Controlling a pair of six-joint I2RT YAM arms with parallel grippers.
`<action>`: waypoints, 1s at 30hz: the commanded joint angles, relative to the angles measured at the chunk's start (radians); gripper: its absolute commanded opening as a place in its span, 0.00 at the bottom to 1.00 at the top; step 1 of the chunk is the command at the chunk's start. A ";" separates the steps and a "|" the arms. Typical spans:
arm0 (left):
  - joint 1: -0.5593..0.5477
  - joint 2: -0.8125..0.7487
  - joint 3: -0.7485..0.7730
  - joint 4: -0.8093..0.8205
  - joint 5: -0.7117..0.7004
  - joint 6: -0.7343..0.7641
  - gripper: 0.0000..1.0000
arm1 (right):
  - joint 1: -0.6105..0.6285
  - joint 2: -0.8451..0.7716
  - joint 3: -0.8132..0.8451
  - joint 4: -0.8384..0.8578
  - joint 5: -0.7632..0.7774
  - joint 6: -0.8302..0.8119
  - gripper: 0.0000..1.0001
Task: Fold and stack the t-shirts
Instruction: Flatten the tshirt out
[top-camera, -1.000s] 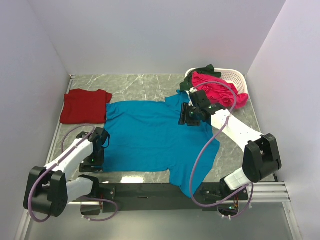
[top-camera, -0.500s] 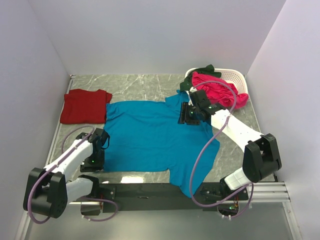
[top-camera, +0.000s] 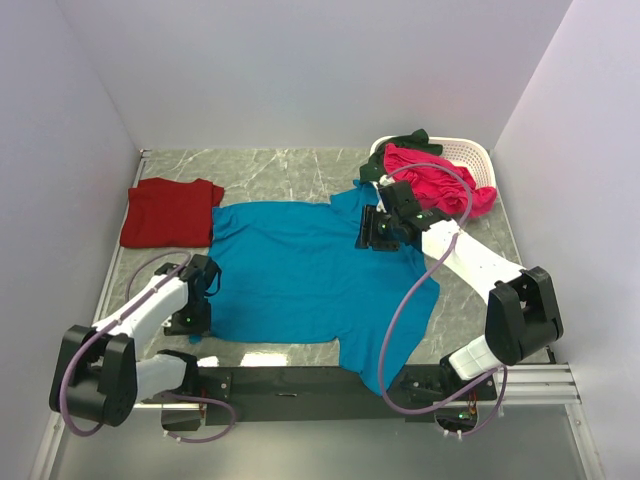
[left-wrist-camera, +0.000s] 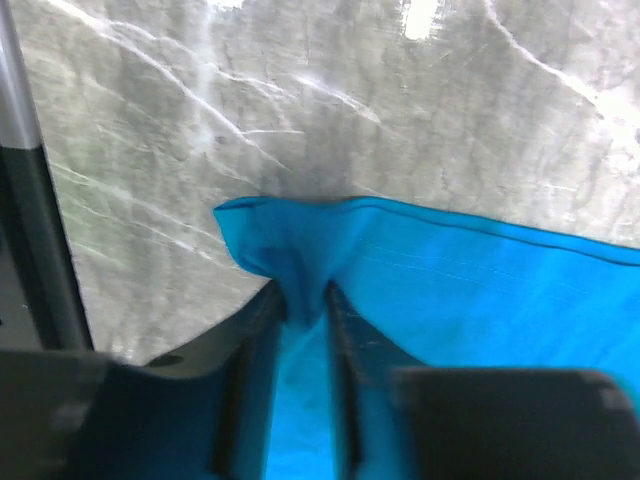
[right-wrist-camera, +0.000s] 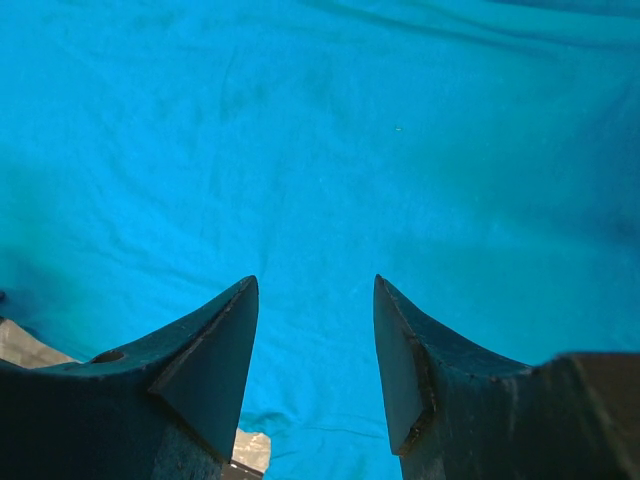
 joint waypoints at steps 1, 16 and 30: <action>-0.001 0.036 -0.031 -0.002 0.016 -0.086 0.27 | 0.008 -0.009 0.001 0.031 -0.005 -0.005 0.57; -0.001 0.034 0.055 0.023 -0.125 0.140 0.01 | 0.210 -0.079 -0.068 -0.169 0.111 0.005 0.57; -0.001 0.011 0.094 0.138 -0.179 0.384 0.01 | 0.519 -0.499 -0.361 -0.449 0.055 0.421 0.57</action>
